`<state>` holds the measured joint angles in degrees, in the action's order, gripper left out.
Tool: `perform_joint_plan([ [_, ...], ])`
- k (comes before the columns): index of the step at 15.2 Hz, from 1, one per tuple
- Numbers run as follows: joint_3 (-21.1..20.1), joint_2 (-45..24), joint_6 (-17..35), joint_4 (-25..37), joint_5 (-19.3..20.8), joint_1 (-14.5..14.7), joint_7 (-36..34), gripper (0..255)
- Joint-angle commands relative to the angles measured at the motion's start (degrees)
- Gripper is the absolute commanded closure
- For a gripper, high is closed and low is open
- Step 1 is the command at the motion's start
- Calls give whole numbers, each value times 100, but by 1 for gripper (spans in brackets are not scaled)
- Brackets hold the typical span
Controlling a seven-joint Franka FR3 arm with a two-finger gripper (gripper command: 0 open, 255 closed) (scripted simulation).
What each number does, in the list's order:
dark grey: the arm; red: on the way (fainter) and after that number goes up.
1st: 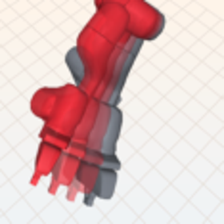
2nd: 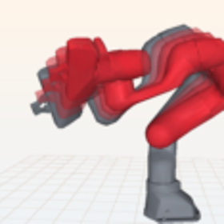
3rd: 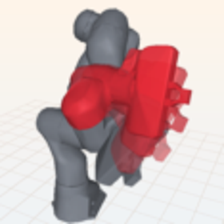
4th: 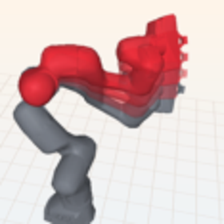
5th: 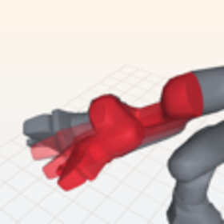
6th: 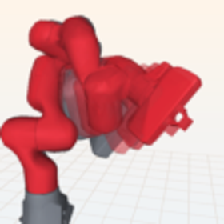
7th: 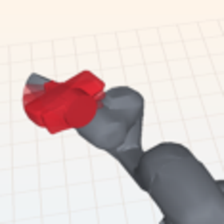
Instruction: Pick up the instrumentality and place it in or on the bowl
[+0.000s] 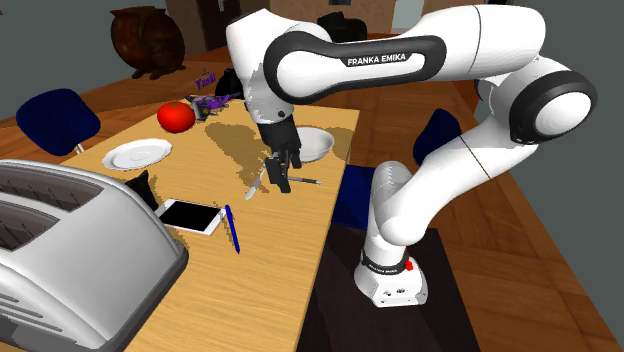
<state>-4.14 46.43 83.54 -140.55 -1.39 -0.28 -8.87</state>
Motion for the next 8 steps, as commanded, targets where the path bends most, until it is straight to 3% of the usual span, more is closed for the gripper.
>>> perform_joint_plan([
  [1, 0, 0, 0, 0, 0, 0, 0, 0],
  [8, -695, -661, 494, 717, -480, 262, -629, 0],
])
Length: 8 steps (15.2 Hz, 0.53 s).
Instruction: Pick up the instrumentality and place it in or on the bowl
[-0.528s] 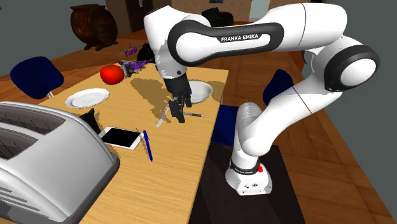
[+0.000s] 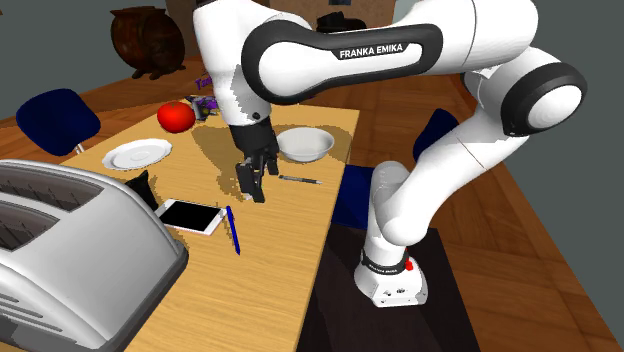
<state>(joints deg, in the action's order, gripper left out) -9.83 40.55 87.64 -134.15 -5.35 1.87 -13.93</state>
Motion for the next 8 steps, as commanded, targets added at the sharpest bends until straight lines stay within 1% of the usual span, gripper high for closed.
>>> perform_joint_plan([
  [1, -223, -176, 150, 196, -128, 75, -211, 0],
  [7, -810, -846, 503, 1005, -261, 177, -751, 0],
  [8, -819, -856, 507, 1018, -261, 177, -759, 0],
])
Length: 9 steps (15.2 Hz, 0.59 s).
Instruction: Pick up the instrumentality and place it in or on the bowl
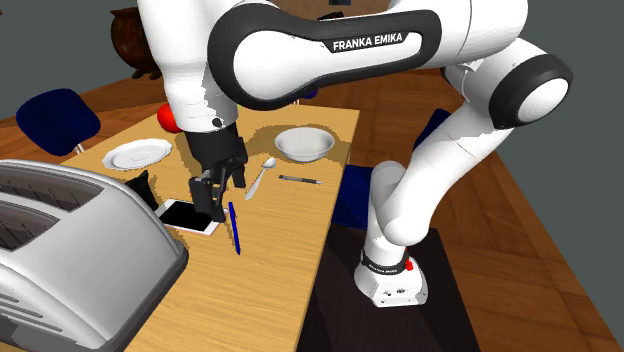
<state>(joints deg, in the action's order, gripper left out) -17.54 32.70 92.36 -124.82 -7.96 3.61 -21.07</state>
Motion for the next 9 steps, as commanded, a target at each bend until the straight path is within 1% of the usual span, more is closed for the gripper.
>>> perform_joint_plan([
  [1, -53, -57, 109, -3, -8, 7, -41, 0],
  [7, -98, 8, 598, -557, -57, 34, -20, 0],
  [9, -98, 8, 598, -557, -57, 34, -20, 0],
])
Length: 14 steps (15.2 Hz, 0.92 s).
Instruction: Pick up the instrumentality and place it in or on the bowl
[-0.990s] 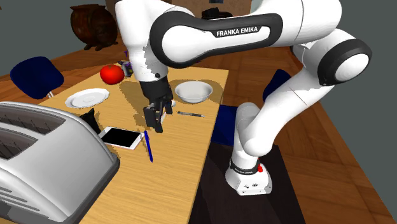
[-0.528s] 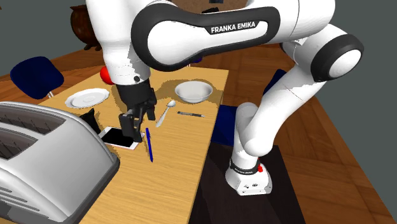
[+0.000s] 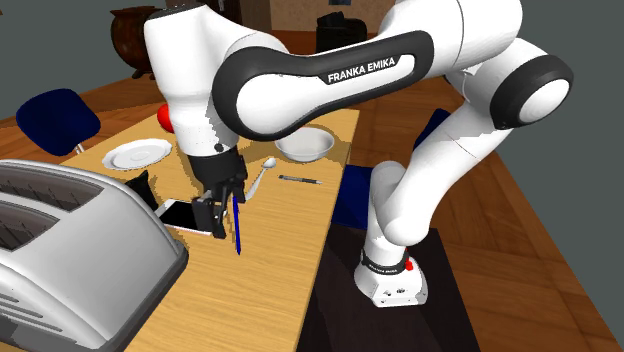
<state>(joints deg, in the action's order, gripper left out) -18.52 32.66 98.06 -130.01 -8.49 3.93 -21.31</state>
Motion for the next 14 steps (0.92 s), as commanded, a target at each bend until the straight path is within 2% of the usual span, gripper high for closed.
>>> perform_joint_plan([
  [1, 0, 12, 29, -38, -3, 2, 5, 0],
  [6, 0, 11, 28, -37, -3, 2, 5, 0],
  [7, 0, 11, 28, -37, -3, 2, 5, 255],
  [14, 1, 11, 28, -37, -3, 2, 5, 255],
])
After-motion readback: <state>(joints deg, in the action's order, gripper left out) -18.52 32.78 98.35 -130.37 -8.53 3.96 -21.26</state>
